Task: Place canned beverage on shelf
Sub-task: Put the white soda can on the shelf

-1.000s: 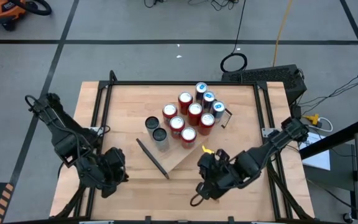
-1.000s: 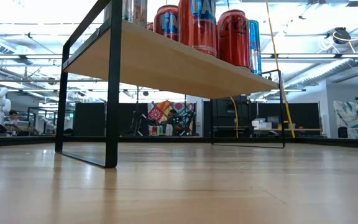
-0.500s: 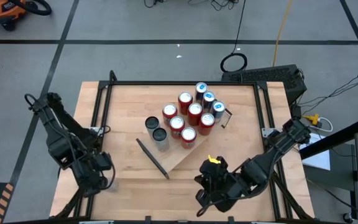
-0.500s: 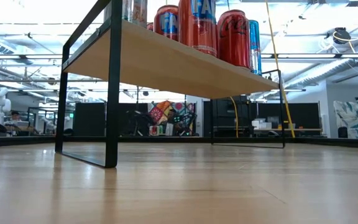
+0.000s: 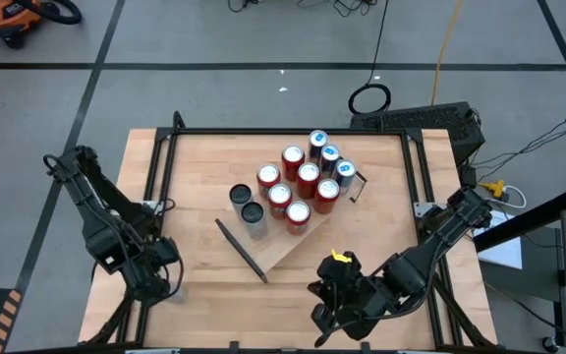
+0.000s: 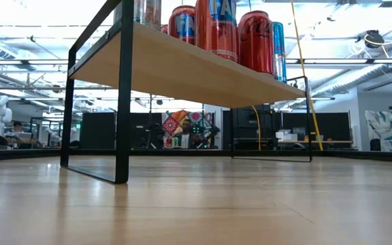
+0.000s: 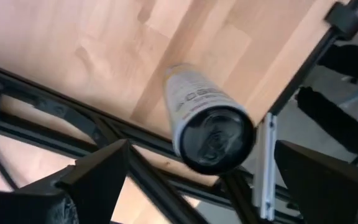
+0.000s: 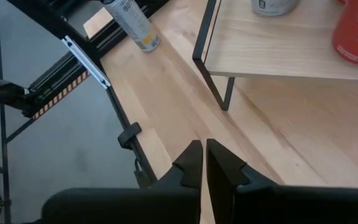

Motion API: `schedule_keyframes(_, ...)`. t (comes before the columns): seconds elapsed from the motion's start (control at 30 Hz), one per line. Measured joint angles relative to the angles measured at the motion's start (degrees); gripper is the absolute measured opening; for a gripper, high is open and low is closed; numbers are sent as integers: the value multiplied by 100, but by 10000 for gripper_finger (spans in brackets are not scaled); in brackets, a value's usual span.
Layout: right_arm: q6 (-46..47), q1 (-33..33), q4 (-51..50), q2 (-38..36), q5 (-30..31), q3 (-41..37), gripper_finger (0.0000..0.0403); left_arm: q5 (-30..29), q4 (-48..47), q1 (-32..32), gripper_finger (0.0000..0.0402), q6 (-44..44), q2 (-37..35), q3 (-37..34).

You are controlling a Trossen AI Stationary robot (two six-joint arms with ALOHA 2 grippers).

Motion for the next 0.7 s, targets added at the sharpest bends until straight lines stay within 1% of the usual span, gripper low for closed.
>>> schedule_keyframes(0.17, -162, 23, -8, 0, -6, 0, 0, -68, 219, -37, 392, -294, -1, -23)
schedule_keyframes(0.4, -352, 21, -26, 2, -3, 0, 0, -128, 55, -33, 392, -845, 47, -25)
schedule_keyframes(0.7, -371, 25, -29, 2, -12, 0, 0, -63, 127, -33, 392, -991, 475, -25)
